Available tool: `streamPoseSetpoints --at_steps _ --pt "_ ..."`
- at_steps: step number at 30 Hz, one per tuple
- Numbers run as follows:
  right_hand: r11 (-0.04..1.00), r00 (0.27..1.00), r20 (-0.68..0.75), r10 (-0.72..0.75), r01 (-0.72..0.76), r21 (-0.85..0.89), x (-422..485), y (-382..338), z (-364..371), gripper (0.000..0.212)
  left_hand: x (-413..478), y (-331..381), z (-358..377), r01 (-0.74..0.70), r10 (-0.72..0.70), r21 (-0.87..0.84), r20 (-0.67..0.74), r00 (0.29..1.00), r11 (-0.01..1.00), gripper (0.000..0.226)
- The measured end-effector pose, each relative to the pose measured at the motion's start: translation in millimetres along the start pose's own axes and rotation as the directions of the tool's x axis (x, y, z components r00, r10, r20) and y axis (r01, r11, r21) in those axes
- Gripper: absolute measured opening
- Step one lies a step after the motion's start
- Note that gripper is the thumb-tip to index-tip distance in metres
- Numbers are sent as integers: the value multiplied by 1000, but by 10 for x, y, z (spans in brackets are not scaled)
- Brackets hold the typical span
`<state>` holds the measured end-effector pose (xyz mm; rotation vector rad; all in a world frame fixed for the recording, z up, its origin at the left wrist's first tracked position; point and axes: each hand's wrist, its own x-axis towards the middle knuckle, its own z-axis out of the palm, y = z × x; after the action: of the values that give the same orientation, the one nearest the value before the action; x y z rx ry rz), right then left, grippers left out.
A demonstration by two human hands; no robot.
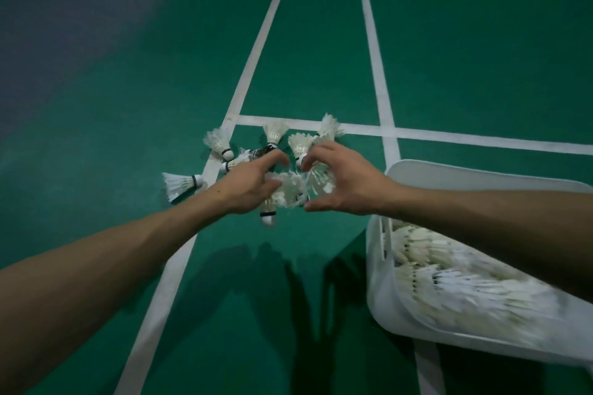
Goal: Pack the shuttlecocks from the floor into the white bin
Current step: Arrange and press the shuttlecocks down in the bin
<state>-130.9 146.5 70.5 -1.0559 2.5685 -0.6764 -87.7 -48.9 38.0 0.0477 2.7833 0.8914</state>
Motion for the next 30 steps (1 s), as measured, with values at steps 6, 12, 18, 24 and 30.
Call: streamPoseSetpoints --at_steps 6,12,18,24,30 --pt "997 984 -176 35 -23 70 -483 -27 -494 62 -187 845 -205 -46 57 -173 62 996 984 26" --pt "967 960 -245 134 -73 244 -973 65 -821 62 -376 1487 -227 8 47 -527 92 995 850 22" --pt "880 921 -283 268 -115 460 -1411 213 -1019 60 -393 2026 -51 -150 161 -217 33 986 965 64" --pt "776 908 -246 340 -123 618 -1886 596 -1156 63 -217 2466 321 -323 322 -21 -43 946 946 39" --pt "724 861 -163 481 -285 628 -2465 1181 -1080 43 -18 2635 833 -483 462 191 145 875 855 26"
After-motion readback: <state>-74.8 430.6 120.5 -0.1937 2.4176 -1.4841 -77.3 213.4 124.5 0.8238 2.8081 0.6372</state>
